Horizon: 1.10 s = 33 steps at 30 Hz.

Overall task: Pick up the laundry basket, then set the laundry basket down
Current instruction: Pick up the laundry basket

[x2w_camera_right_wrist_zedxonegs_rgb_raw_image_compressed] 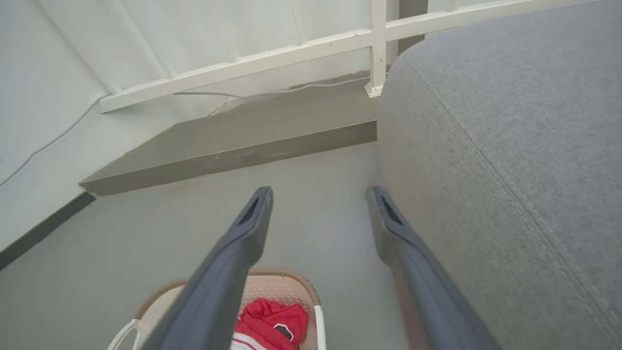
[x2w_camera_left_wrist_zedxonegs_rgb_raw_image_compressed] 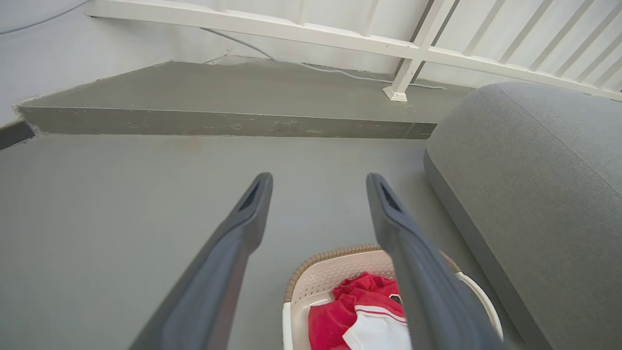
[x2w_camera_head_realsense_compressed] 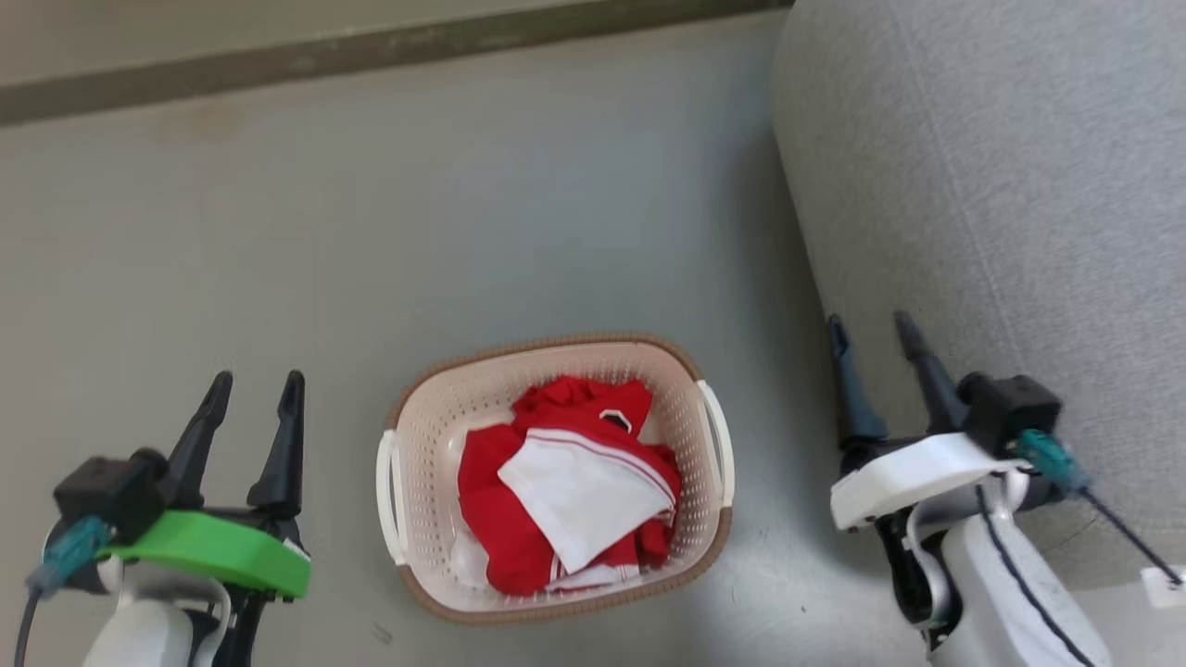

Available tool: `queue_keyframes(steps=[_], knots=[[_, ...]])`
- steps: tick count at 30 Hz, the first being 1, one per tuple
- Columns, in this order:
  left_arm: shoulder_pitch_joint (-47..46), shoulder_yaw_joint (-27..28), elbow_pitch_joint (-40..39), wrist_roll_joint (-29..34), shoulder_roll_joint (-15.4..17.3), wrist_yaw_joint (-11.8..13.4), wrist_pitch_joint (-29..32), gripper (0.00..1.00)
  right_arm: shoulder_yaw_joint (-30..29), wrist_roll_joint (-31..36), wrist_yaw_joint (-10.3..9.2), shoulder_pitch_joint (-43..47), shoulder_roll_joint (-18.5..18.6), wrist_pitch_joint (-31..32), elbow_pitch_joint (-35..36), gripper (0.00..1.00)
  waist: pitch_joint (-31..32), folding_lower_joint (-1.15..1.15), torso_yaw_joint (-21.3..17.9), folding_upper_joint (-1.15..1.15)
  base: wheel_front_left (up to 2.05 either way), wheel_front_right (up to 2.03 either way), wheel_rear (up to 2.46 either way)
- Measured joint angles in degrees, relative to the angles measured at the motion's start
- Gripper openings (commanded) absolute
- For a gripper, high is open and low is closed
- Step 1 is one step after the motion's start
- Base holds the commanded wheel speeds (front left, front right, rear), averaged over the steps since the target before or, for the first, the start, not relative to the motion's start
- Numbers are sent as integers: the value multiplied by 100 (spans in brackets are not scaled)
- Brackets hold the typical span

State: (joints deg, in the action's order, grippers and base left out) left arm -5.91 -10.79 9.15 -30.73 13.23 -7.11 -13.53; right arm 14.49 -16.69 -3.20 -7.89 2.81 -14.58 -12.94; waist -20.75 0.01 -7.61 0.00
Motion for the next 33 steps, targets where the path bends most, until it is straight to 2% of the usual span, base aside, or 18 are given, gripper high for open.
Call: queue_keyframes(steps=[3, 12, 19, 33], knots=[[-174, -191, 234, -83, 120, 0, 182, 100, 142, -57, 2, -55, -9, 0, -431, 100, -203, 0, 16, 0, 0, 0, 0], [-717, -666, 790, -489, 196, 0, 528, 100, 394, -415, 9, -575, -3, 0, -1194, 100, -744, 0, 75, 0, 0, 0, 0], [-1096, -914, 1267, -708, 345, 0, 654, 100, 653, -821, 11, -1005, 0, 0, -1668, 100, -1186, 1, 95, 0, 0, 0, 0], [-1926, -1586, 1667, -1042, 597, 0, 821, 100, 1270, -1432, -35, -1853, 22, 0, -2408, 100, -2049, 0, 61, 0, 0, 0, 0]])
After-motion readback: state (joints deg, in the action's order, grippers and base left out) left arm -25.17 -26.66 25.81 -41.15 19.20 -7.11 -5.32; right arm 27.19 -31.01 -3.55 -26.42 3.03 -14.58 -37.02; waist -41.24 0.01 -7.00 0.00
